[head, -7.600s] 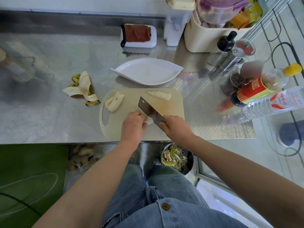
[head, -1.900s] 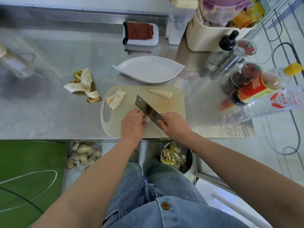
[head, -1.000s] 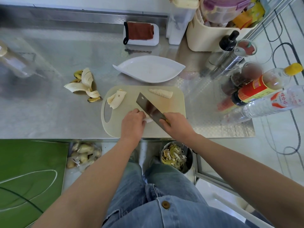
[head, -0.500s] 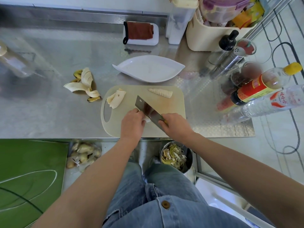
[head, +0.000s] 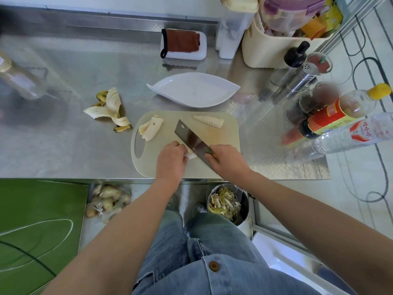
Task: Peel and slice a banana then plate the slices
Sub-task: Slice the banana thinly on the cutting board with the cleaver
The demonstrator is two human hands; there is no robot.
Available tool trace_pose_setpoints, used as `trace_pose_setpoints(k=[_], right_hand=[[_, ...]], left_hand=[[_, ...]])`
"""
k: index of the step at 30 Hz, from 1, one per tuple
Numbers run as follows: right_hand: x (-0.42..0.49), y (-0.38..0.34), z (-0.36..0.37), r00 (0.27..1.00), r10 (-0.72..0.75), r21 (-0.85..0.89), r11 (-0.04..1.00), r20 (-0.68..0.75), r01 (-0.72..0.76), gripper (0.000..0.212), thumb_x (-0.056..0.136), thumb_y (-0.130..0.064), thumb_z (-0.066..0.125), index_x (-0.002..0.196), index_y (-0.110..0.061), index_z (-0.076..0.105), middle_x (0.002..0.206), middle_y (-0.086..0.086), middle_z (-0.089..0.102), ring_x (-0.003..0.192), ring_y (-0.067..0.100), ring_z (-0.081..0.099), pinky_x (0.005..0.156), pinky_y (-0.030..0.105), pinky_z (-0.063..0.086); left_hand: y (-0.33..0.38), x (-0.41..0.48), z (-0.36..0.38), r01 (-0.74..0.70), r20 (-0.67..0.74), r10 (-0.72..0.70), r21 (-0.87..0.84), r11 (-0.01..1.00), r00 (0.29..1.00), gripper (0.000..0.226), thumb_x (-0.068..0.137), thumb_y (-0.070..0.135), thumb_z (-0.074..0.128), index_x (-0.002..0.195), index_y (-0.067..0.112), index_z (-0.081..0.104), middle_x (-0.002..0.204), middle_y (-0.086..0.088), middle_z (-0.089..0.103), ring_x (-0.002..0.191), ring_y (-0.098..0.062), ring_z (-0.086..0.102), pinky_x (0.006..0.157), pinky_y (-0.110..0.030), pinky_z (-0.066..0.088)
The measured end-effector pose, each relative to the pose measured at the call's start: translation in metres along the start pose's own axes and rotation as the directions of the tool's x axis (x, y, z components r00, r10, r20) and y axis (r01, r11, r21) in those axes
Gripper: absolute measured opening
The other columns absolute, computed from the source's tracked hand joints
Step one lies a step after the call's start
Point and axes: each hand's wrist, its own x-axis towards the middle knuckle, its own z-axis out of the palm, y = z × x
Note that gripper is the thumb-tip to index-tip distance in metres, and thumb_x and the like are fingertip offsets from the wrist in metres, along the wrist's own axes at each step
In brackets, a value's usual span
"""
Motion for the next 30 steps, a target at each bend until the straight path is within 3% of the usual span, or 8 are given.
trace_pose_setpoints(k=[13,30], right_hand=[[-0.0018,-0.0023,0.0073,0.999,0.025,-0.015,1.000,0.048,-0.025,0.021,0.095,-0.025,0.047,0.080,-0.012,0.052,0.078,0.008,0.059,0.071,0.027,0.053,0.060,0.036,0.043],[-0.0016,-0.0028,0.0042,0.999,0.001,0.007,1.000,0.038,-0.001,0.022,0.095,-0.025,0.048,0.075,-0.016,0.044,0.072,0.002,0.051,0.067,0.022,0.047,0.059,0.031,0.033]], left_hand=[[-0.0005,0.0003,0.0016,0.009,-0.001,-0.009,-0.016,1.000,1.000,0.010,0.084,0.010,0.066,0.093,0.007,0.071,0.094,-0.008,0.064,0.087,-0.025,0.057,0.078,-0.038,0.049],[-0.0023,0.0012,0.0019,0.013,0.001,-0.013,0.007,1.000,1.000,0.007,0.084,0.009,0.065,0.089,0.005,0.068,0.091,-0.009,0.062,0.084,-0.025,0.057,0.078,-0.039,0.049]])
